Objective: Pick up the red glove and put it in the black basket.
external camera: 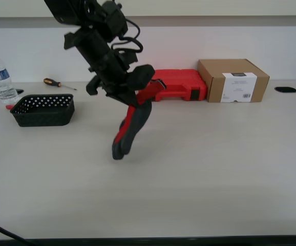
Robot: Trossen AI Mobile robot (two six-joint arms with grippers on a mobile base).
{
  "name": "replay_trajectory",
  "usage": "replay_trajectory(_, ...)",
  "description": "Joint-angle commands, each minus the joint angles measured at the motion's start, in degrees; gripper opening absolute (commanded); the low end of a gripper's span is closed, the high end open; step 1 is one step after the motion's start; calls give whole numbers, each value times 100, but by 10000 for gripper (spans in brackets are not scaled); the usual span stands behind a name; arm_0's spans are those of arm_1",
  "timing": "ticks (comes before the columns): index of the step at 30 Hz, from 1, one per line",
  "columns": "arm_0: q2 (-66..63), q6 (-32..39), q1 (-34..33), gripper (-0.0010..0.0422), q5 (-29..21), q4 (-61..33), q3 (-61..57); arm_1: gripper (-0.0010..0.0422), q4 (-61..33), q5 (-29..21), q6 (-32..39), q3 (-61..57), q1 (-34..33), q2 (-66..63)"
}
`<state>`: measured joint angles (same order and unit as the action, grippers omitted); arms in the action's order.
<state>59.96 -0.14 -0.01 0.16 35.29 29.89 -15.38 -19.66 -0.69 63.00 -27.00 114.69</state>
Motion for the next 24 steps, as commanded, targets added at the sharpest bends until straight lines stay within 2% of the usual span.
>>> replay_trajectory(1, -2, 15, 2, 0, -2, 17, 7, -1, -175, 321, 181, -4, 13, -332)
replay_trajectory(5, -2, 15, 0, 0, -2, 15, 7, -1, -442, 1327, 535, -24, 92, -719)
replay_trajectory(7, -2, 15, 2, 0, -2, 11, 7, -1, -492, 1591, 614, -24, 275, -752)
replay_trajectory(15, -2, 15, 2, 0, -2, 17, 7, -1, -400, 1576, 636, -22, 1434, -881)
replay_trajectory(24, -2, 15, 2, 0, -2, 11, 7, 0, 184, 1517, 852, -22, 2605, -1185)
